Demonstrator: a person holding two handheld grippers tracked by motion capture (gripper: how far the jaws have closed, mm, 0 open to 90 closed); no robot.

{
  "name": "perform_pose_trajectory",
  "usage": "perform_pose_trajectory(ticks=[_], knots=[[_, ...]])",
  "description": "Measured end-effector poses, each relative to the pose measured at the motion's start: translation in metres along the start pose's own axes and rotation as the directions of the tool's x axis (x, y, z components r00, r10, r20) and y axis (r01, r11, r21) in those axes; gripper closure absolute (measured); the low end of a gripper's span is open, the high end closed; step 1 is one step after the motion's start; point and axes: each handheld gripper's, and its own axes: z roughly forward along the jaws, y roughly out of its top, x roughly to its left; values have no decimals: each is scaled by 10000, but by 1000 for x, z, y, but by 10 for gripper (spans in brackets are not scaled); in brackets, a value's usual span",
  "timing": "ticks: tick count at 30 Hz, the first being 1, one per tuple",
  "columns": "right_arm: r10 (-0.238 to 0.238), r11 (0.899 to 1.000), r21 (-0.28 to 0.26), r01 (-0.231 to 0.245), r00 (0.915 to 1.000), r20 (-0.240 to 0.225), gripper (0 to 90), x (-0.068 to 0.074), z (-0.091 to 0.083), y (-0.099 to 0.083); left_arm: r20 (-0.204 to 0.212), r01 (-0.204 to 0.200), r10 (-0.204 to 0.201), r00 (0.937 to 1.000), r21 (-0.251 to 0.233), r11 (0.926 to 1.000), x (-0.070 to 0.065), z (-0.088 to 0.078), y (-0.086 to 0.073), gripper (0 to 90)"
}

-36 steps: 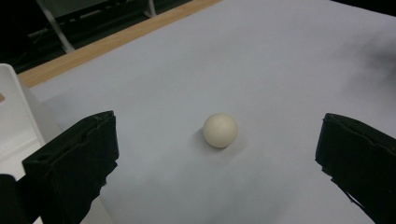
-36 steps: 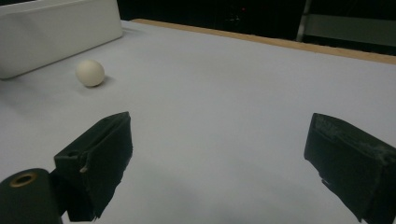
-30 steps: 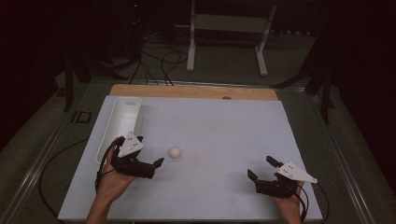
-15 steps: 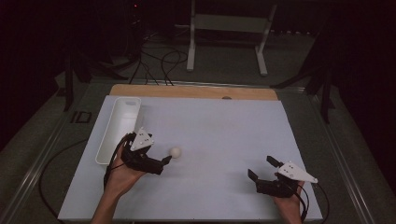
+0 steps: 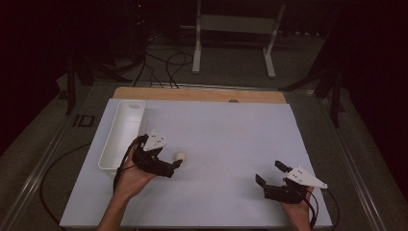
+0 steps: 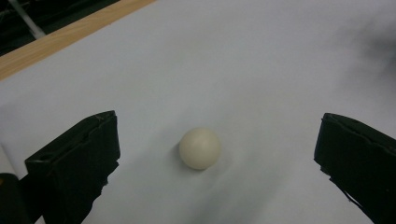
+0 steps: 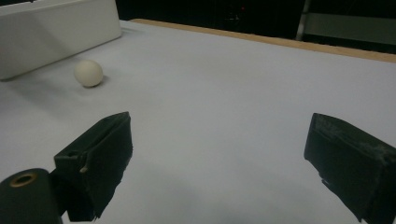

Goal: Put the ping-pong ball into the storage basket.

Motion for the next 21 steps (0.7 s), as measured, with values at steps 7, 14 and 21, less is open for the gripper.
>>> perform_pose_trajectory(ticks=[7, 14, 21], knots=[[6, 10000, 8, -6, 10000, -43, 73, 0, 1, 0, 26, -119, 118, 9999, 285, 9995, -3, 9, 5, 10], [90, 10000, 36, -90, 10000, -11, 73, 0, 1, 0, -5, 13, -13, 10000, 522, 9986, -2, 18, 9, 11], [105, 9999, 65, -104, 9999, -26, 73, 0, 1, 0, 53, 88, -93, 9999, 842, 9964, -1, 27, 9, 10]])
